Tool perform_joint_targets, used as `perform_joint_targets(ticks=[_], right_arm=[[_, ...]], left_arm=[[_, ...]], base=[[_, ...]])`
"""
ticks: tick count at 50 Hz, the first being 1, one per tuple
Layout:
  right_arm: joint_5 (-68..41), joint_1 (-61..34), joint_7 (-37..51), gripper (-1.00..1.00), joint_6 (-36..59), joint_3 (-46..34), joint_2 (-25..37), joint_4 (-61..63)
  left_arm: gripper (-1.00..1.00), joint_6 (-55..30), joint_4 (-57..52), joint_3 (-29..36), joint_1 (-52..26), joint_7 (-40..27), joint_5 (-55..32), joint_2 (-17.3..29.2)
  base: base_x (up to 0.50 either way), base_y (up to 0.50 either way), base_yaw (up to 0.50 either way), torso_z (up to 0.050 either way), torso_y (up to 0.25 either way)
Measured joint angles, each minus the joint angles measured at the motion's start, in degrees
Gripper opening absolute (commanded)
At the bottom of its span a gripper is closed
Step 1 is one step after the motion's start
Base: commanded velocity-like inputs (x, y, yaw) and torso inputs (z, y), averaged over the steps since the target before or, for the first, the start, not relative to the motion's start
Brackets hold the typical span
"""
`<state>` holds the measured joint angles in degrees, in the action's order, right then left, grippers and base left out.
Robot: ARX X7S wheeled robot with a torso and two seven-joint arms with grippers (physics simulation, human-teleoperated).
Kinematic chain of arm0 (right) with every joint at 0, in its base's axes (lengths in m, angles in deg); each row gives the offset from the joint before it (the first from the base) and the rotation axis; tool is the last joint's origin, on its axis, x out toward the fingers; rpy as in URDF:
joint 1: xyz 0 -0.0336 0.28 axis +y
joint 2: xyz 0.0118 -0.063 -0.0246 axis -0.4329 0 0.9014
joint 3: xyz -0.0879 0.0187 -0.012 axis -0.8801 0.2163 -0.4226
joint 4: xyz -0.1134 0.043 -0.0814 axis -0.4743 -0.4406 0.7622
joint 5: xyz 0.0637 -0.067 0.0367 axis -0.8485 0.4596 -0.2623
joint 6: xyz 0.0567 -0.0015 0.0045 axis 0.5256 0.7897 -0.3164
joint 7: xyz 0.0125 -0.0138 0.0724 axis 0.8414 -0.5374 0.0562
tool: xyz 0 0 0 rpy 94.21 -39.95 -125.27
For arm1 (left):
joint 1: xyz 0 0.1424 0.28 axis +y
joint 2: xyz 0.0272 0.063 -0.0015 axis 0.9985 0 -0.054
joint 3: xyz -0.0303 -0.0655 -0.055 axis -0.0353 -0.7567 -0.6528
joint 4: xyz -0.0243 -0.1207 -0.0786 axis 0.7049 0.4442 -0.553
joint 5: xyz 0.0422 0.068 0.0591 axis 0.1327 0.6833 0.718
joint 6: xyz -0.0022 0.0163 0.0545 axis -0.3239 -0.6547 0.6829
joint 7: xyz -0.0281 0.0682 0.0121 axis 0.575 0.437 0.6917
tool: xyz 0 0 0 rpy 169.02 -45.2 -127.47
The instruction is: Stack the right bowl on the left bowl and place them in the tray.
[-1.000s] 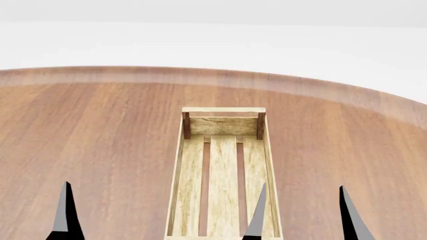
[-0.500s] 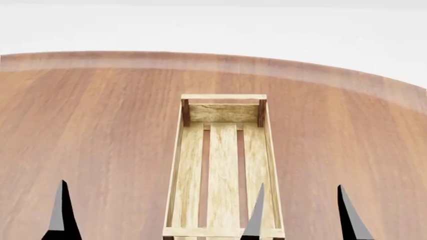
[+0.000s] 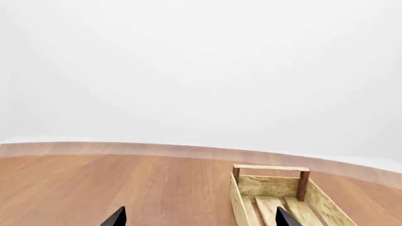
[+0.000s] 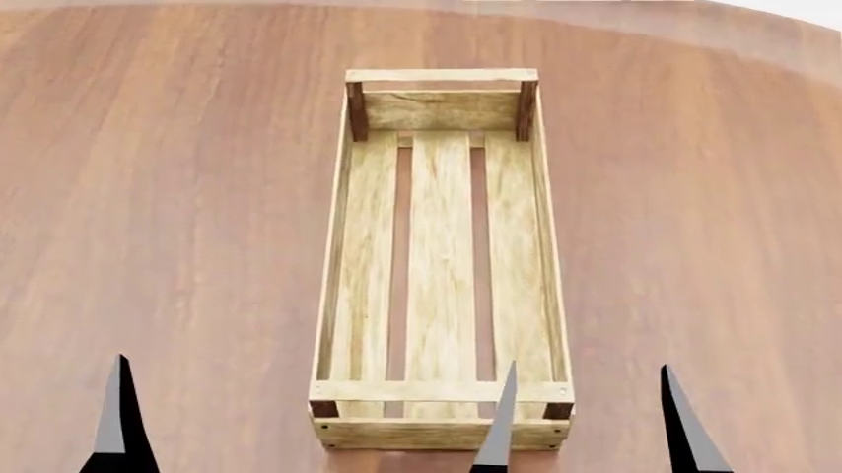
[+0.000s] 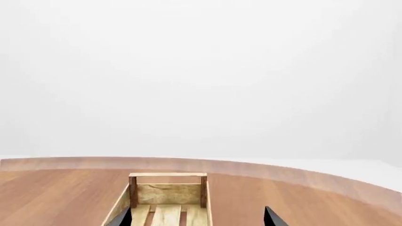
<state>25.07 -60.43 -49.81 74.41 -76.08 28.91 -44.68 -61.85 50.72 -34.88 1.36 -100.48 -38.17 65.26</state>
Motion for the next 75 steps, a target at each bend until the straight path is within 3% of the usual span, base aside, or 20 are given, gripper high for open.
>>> perform_joint_targets(ticks=[39, 75], right_arm=[[-1.1, 0.0, 0.9, 1.0, -0.7, -0.2, 1.0, -0.6], [-1.8, 0.1, 2.0, 1.0, -0.7, -0.1, 2.0, -0.8]], left_arm=[[1.0, -1.9, 2.6, -1.6, -0.9, -0.7, -2.1, 2.9], [1.0, -21.7, 7.8, -11.1, -4.6, 0.8, -26.9, 7.9]], base=[[0.0, 0.0, 0.0, 0.0, -0.032], [0.0, 0.0, 0.0, 0.0, 0.0]])
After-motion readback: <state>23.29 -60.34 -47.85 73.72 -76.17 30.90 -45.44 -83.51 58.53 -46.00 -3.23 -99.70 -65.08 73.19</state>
